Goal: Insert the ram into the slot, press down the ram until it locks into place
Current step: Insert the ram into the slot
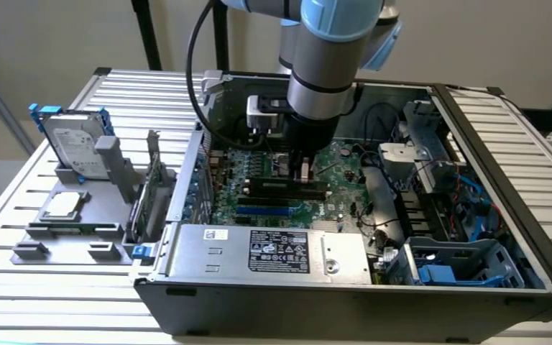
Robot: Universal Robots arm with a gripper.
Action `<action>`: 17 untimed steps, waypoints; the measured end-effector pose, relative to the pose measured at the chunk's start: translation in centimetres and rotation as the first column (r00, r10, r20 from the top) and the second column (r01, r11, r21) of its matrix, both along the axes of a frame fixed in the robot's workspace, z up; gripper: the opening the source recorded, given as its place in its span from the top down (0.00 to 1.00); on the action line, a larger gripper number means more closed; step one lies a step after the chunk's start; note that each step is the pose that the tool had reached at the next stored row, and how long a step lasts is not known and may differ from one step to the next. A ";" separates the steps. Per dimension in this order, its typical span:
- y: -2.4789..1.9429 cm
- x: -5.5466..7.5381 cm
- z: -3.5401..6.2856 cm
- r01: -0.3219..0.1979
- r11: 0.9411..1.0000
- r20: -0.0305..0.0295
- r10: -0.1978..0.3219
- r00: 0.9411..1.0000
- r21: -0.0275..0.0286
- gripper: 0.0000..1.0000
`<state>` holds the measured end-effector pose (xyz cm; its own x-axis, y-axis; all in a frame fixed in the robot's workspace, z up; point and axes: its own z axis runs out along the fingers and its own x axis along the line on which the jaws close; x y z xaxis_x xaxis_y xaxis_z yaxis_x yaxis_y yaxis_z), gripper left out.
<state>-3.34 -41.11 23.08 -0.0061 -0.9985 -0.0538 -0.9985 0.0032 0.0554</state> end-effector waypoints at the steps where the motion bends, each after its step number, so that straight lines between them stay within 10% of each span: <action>1: 0.00 0.0 -0.05 0.000 1.000 0.000 0.000 1.000 0.000 0.86; 17: 0.19 -0.1 -0.40 0.000 1.000 0.000 0.000 1.000 0.000 0.86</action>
